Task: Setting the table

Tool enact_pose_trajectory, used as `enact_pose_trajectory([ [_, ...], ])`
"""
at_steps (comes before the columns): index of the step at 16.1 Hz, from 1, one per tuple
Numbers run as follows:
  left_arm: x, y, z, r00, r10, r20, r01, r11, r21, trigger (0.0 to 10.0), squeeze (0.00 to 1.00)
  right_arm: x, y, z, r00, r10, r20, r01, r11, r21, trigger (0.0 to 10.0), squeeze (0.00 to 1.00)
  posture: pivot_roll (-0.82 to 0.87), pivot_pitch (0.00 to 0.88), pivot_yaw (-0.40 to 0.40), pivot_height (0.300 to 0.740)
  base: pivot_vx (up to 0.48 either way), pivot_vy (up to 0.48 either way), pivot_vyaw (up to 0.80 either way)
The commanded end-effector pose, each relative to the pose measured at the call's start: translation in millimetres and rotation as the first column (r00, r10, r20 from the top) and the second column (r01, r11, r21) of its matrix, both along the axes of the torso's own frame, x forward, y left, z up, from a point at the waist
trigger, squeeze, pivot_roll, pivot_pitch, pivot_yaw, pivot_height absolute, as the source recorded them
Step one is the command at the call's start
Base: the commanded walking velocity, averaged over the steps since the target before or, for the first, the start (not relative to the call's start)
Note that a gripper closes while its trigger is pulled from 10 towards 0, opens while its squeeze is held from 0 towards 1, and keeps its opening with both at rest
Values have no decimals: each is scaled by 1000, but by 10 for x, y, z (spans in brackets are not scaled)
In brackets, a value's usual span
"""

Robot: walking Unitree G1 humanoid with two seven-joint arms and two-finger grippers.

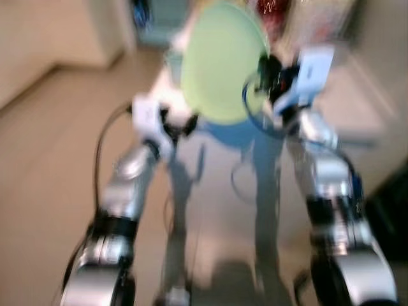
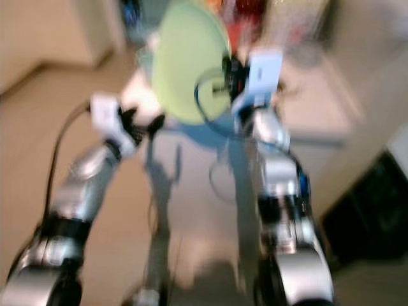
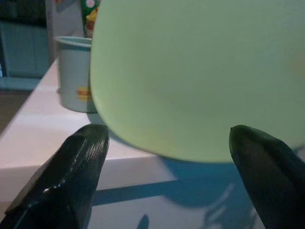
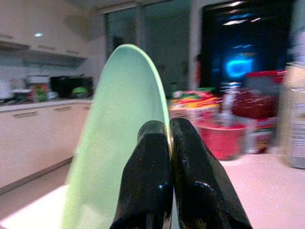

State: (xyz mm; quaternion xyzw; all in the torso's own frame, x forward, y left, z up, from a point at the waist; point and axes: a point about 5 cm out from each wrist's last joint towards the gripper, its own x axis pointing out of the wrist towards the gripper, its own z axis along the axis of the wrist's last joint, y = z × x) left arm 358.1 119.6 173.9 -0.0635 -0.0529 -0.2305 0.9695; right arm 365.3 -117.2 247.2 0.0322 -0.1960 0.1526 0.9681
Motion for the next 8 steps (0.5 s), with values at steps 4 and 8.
enact_pose_trajectory([
  [4, -8, -6, 37, 1000, -5, 18, 5, 1000, 13, 10000, 0, -23, -34, 98, 999, -19, 49, 19, 1000, -2, 10000, 0, 38, 0, 1, 740, 0, 0, 0],
  [8, -10, -26, 47, 1000, -4, 25, 4, 1000, 9, 10000, 0, -31, -50, 85, 999, -18, 48, 19, 1000, -7, 10000, 0, 38, 0, -2, 740, 0, 0, 0],
])
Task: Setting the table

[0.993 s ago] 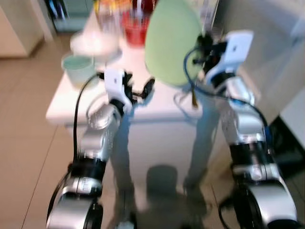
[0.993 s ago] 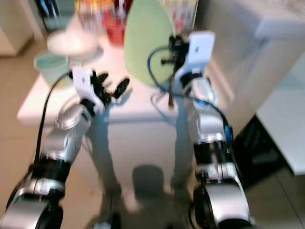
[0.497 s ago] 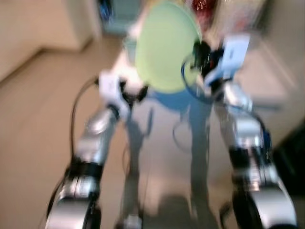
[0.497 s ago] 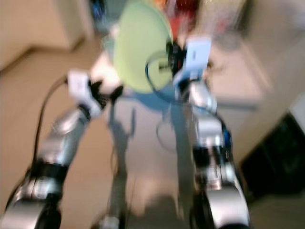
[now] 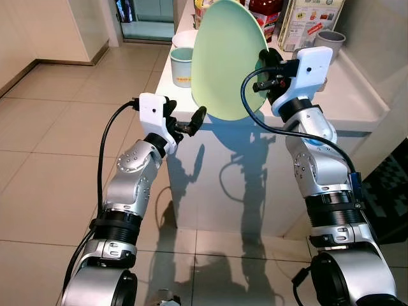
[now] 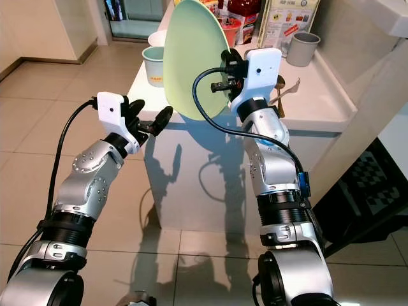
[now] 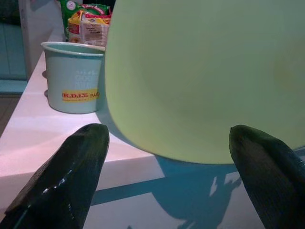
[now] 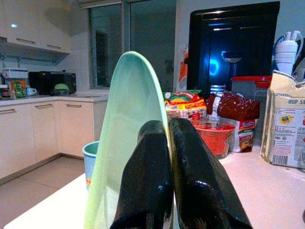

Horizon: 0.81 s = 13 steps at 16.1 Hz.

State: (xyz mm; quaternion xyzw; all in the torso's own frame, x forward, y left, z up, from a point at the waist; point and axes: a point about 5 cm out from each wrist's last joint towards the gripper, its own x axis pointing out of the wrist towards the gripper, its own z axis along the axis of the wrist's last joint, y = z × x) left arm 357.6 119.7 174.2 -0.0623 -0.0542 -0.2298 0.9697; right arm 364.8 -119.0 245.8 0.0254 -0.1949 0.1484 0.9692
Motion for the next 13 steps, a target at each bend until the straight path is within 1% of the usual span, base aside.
enact_pose_trajectory([
  [1, -6, -34, 44, 1000, -8, 20, 8, 1000, 2, 10000, 0, -29, -33, 98, 999, -7, 48, 7, 1000, 4, 10000, 0, 38, 0, -2, 740, 0, 0, 0],
  [6, -25, -11, 22, 1000, 0, 14, 0, 1000, 0, 10000, 0, -65, -68, 123, 998, -6, 69, 7, 1000, -16, 10000, 0, 36, 0, -8, 740, 0, 0, 0],
  [9, -71, 160, 85, 999, 17, 34, -17, 1000, 5, 10000, 0, -111, -285, 60, 997, -38, 65, 41, 998, -41, 10000, 0, 48, 0, -8, 740, 0, 0, 0],
  [11, -78, 170, 59, 999, 23, 30, -23, 1000, 11, 10000, 0, -109, -299, 56, 997, -48, 63, 51, 998, -40, 10000, 0, 50, 0, -6, 740, 0, 0, 0],
  [13, -77, 139, 45, 999, 25, 23, -26, 1000, 14, 10000, 0, -109, -259, 50, 997, -40, 61, 43, 998, -38, 10000, 0, 51, 0, -8, 740, 0, 0, 0],
])
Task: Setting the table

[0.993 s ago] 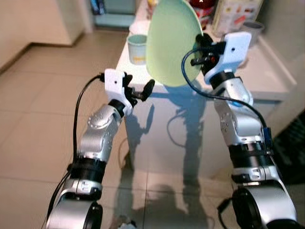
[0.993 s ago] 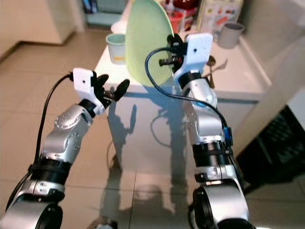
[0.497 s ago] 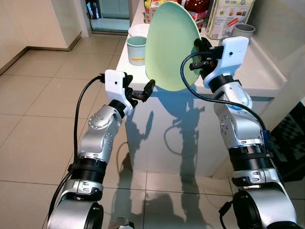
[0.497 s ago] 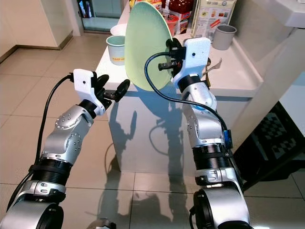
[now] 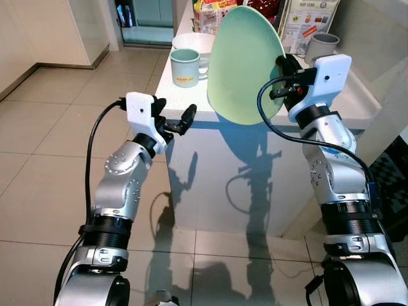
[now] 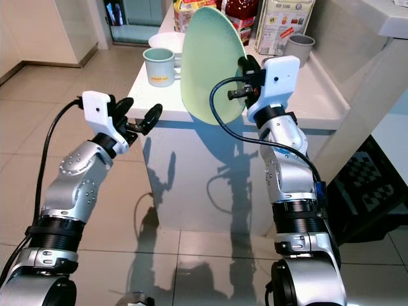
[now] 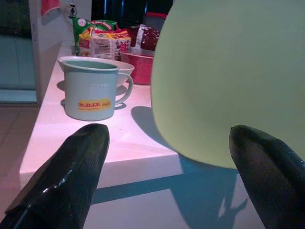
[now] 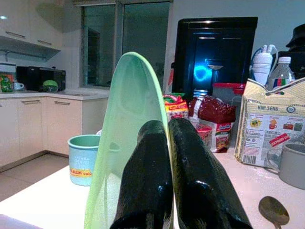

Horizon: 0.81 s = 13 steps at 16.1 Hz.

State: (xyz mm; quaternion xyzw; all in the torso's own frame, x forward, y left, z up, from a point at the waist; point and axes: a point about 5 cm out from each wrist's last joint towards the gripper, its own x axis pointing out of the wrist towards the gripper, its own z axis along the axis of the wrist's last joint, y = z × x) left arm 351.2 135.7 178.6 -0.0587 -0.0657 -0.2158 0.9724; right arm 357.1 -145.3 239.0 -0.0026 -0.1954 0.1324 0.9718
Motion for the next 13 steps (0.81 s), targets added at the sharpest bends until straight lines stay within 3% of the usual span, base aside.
enact_pose_trajectory([
  [1, -15, -34, 0, 1000, -5, -1, 5, 1000, 17, 10000, 0, -32, 22, 104, 999, 9, 50, -9, 1000, 5, 10000, 0, 52, 0, -9, 740, 0, 0, 0],
  [4, -8, -36, -19, 1000, -4, -15, 4, 1000, 9, 10000, 0, -20, 73, 73, 999, 19, 38, -20, 1000, 5, 10000, 0, 51, 0, -8, 740, 0, 0, 0],
  [8, -8, -43, -17, 1000, -7, -14, 7, 1000, -1, 10000, 0, -28, 111, 28, 999, 26, 22, -26, 1000, 10, 10000, 0, 51, 0, -5, 740, -343, 0, 0],
  [13, -10, -45, -28, 1000, -12, -20, 12, 1000, 1, 10000, 0, -39, 83, -5, 1000, 17, 10, -17, 1000, 3, 10000, 0, 45, 0, -2, 740, 0, 0, 0],
])
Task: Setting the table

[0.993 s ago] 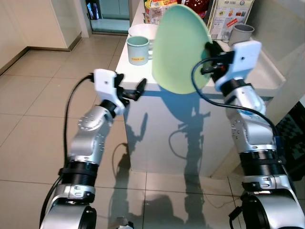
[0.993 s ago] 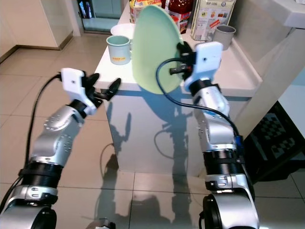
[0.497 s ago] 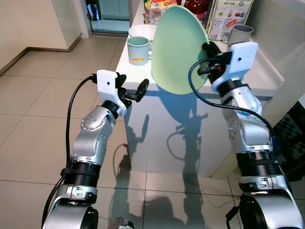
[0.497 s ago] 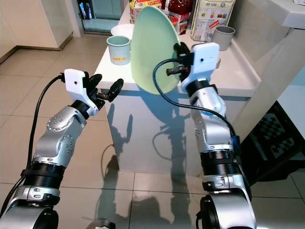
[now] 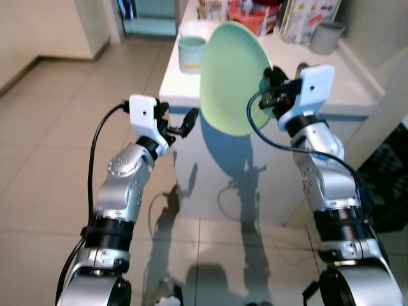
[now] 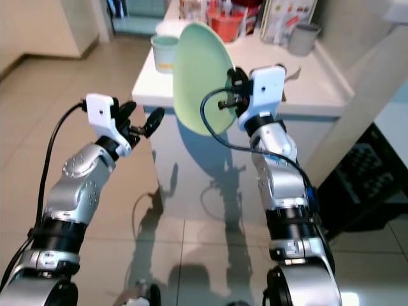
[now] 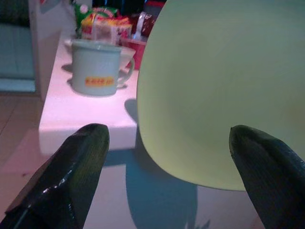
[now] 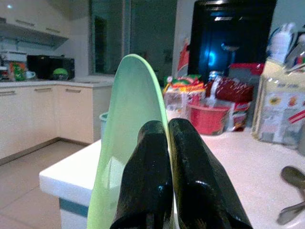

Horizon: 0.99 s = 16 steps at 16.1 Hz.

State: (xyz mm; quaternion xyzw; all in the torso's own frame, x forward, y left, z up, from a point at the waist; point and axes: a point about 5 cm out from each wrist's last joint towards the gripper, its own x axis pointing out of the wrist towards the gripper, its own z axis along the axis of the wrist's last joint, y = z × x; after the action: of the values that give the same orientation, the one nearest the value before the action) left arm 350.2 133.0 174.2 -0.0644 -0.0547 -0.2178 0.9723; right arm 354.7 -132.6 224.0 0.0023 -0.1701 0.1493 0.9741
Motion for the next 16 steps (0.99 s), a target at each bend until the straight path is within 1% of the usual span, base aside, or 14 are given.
enact_pose_trajectory([
  [1, 2, -22, 15, 1000, -7, 3, 7, 1000, 9, 10000, 0, -15, -50, 140, 998, -19, 58, 18, 1000, 7, 10000, 0, 45, 0, -2, 740, 0, 0, 0],
  [3, 7, -31, -18, 1000, -4, -11, 5, 999, 33, 10000, 0, -13, -103, 65, 999, -25, 23, 25, 1000, 17, 10000, 0, 41, 0, -2, 740, 0, 0, 0],
  [5, -10, -34, -79, 999, -11, -34, 13, 999, 51, 10000, 0, -15, -193, -122, 998, -36, -56, 38, 999, 29, 10000, 0, 39, 0, 2, 740, 0, 0, 0],
  [7, -28, -18, -104, 998, -24, -49, 27, 998, 53, 10000, 0, -18, -286, -359, 986, -45, -158, 57, 996, 67, 10000, 0, 39, 0, 2, 740, 0, 0, 0],
  [8, -54, -18, -125, 996, -55, -69, 59, 997, 55, 10000, 0, -42, -334, -470, 979, -46, -197, 60, 996, 64, 10000, 0, 44, 0, -1, 740, 0, 0, 0],
  [9, -65, -19, -132, 995, -67, -76, 71, 996, 58, 10000, 0, -54, -344, -501, 977, -39, -212, 54, 996, 68, 10000, 0, 44, 0, -1, 740, 0, 0, 0],
  [10, -123, -26, -172, 988, -114, -101, 122, 990, 73, 10000, 0, -169, -358, -594, 960, 64, -274, -36, 994, 107, 10000, 0, 48, 0, -2, 740, 0, 0, 0],
  [11, -151, -29, -199, 986, -129, -109, 139, 987, 85, 10000, 0, -239, -370, -651, 945, 120, -304, -87, 989, 121, 10000, 0, 49, 0, -4, 740, 0, 0, 0],
  [12, -174, -32, -245, 982, -140, -126, 152, 983, 100, 10000, 0, -295, -415, -760, 929, 142, -343, -108, 987, 115, 10000, 0, 48, 0, -5, 740, 0, 0, 0],
  [13, -191, -32, -287, 979, -145, -141, 162, 980, 114, 10000, 0, -334, -458, -865, 915, 141, -377, -112, 989, 98, 10000, 0, 48, 0, -6, 740, 0, 0, 0],
  [14, -216, -19, -389, 974, -142, -175, 168, 975, 143, 10000, 0, -421, -526, -1140, 878, 132, -461, -124, 991, 47, 10000, 0, 45, 0, -5, 740, 0, 0, 0],
  [15, -230, 6, -489, 970, -130, -206, 163, 974, 155, 10000, 0, -477, -584, -1387, 843, 95, -530, -107, 994, 7, 10000, 0, 49, 0, -8, 740, 0, 0, 0],
  [16, -248, 41, -616, 962, -111, -248, 155, 974, 165, 10000, 0, -547, -639, -1634, 795, 55, -605, -83, 996, -19, 10000, 0, 47, 0, -7, 740, 0, 0, 0],
])
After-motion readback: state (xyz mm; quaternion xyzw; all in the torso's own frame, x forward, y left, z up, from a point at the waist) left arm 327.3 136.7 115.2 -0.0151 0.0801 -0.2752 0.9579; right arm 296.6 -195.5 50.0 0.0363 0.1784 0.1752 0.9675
